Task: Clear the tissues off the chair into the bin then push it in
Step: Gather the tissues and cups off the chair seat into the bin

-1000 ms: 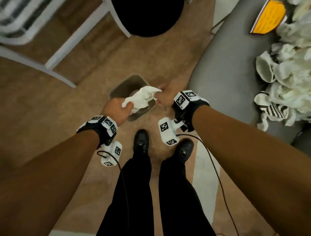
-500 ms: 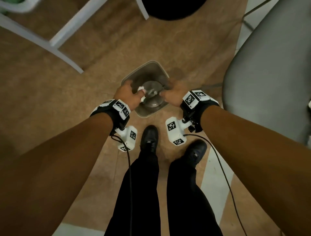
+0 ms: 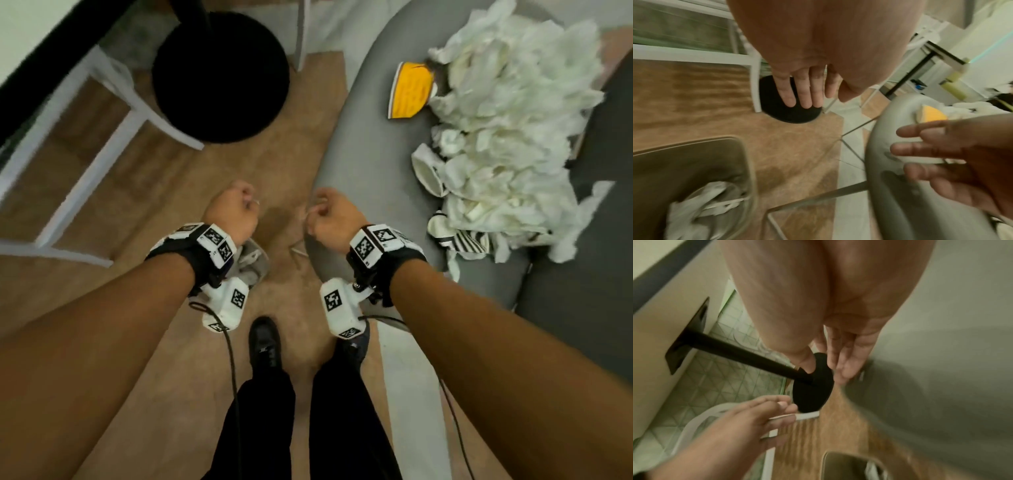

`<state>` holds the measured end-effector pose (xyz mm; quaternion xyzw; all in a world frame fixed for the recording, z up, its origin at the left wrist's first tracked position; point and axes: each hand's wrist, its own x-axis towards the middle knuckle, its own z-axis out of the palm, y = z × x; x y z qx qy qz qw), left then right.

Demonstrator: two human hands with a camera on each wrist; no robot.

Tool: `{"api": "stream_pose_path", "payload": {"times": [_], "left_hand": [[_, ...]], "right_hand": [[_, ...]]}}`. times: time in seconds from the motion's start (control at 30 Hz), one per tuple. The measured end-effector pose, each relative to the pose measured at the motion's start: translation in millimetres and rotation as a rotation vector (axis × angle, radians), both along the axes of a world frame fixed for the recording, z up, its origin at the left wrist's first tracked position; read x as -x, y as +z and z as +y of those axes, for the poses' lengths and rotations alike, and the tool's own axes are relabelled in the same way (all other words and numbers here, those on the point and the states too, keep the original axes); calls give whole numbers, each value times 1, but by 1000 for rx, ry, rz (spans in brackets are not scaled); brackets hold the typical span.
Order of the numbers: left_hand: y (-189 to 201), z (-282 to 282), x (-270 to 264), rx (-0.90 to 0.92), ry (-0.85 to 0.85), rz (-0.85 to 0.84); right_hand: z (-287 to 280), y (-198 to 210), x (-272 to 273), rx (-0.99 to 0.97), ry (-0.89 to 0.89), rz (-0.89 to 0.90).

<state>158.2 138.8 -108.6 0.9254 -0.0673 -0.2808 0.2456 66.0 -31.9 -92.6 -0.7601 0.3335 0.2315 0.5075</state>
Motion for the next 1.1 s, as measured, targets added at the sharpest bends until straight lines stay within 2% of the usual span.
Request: {"api": "stream_pose_path", "payload": {"times": [0.2, 0.33, 0.43, 0.5, 0.6, 0.73, 0.9, 1.1], "left_hand": [[22, -145, 4, 132, -240, -62], [22, -214, 36, 135, -567, -145], [11, -245, 64, 140, -691, -133], [3, -258, 76, 99, -744, -166], [-3, -267, 83, -12, -780, -227], [-8, -276, 83, -131, -783, -284], [-9, -286, 81, -186, -809, -354], [-3, -279, 71, -217, -892, -308]], "right_hand": [[-123, 31, 45, 403, 80, 8], [-172, 38, 77, 468, 121, 38], [-196, 38, 105, 472, 245, 145], [-207, 32, 120, 482, 328, 182], [-213, 20, 134, 507, 410, 112], [-212, 8, 138, 648, 575, 58], [-214, 1, 135, 782, 629, 43], [-212, 6, 128, 861, 669, 51]]}}
